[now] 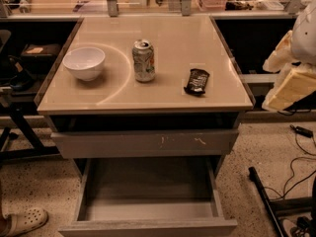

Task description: Close middle drawer

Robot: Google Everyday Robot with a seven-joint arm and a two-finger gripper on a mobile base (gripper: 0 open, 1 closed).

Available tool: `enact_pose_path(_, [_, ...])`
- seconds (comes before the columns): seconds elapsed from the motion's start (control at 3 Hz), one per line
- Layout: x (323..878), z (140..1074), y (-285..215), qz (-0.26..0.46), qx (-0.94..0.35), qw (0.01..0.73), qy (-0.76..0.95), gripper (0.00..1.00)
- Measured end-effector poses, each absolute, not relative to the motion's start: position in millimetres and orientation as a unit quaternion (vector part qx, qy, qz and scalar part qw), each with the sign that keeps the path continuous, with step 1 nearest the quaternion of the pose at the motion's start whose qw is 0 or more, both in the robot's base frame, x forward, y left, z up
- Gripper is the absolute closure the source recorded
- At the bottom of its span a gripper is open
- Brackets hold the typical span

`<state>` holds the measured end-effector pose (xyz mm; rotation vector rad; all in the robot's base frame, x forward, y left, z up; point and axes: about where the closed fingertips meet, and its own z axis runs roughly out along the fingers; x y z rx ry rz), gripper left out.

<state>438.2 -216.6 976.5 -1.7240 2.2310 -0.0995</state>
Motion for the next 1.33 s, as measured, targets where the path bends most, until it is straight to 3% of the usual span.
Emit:
enact_pose_path(0.67, [438, 977, -217, -0.035, -0.603, 0.160, 0.781, 0.88])
enact_pose_path(1.0, [446, 985, -220, -0.053, -0.599, 0.167, 0.782, 1.00])
enact_pose_path(1.33, [423, 973, -233, -0.067, -0.579, 0.148, 0.799, 1.00])
